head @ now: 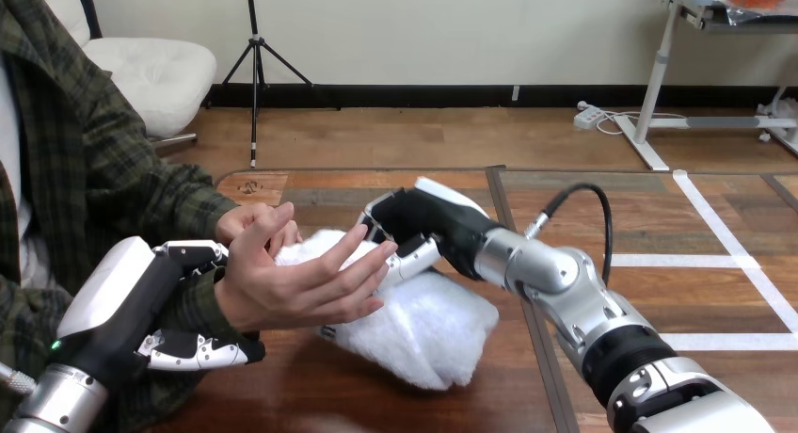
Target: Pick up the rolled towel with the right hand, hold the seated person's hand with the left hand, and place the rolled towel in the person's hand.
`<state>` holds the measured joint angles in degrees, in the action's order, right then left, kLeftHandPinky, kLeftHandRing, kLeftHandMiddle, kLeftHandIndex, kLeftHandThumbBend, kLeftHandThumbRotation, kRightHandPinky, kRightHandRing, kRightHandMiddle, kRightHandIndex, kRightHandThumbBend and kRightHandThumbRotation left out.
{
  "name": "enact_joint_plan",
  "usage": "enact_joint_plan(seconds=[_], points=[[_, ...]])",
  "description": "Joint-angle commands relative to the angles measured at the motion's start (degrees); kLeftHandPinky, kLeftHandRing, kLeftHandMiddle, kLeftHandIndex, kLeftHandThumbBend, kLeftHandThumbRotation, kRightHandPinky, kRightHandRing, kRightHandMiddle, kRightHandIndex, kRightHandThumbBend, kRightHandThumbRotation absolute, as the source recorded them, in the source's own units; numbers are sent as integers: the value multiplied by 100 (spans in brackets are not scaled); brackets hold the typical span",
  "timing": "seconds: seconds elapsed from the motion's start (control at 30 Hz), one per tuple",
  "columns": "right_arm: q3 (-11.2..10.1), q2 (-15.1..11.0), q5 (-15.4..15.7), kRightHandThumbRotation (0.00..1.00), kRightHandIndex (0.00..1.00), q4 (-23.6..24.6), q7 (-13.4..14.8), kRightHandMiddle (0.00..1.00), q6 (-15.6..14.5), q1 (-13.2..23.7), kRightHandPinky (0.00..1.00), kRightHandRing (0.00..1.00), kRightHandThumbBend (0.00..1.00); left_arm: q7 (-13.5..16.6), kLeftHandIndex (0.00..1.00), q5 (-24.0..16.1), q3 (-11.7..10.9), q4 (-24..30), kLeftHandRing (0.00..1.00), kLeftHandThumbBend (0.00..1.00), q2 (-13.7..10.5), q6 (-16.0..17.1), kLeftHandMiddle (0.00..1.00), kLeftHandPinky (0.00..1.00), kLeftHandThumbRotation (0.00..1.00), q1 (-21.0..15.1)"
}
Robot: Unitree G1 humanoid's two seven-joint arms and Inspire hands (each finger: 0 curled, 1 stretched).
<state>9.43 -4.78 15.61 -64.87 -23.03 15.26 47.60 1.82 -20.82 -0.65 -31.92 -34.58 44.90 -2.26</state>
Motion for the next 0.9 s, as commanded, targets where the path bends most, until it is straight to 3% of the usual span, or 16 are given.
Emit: enact_joint_plan(seconds=[0.0, 0.2, 0.4, 0.5, 0.6, 0.7, 0.87], points=[[-91, -21, -264, 0, 39, 1063, -163, 36, 282, 1020, 24, 29, 85, -154, 50, 8, 320, -190, 40, 86, 330, -48, 48, 32, 13, -65], [-161, 0, -403, 0, 38, 1623, -342, 35, -31, 898, 24, 29, 86, -146, 51, -20, 335, -265, 40, 87, 323, 13, 48, 32, 14, -96], [-178, -30, -538, 0, 38, 2474, -558, 35, -499, 673, 25, 29, 86, -159, 51, -28, 340, -273, 40, 87, 325, -21, 48, 33, 14, -111], [-226, -28, -714, 0, 38, 2750, -706, 35, -530, 571, 25, 29, 85, -149, 51, -39, 346, -331, 40, 87, 321, 24, 48, 34, 15, -137], [-218, -54, -740, 0, 38, 3157, -775, 35, -773, 461, 24, 28, 85, -189, 51, 1, 347, -374, 40, 87, 326, 31, 48, 34, 15, -156], [-268, -56, -905, 0, 38, 3370, -903, 35, -718, 355, 24, 28, 85, -135, 51, -37, 349, -424, 40, 87, 329, 102, 48, 34, 15, -188], [-282, -87, -1008, 0, 37, 3895, -1055, 35, -991, 213, 24, 28, 84, -146, 51, -49, 360, -467, 40, 87, 315, 127, 48, 34, 16, -217]])
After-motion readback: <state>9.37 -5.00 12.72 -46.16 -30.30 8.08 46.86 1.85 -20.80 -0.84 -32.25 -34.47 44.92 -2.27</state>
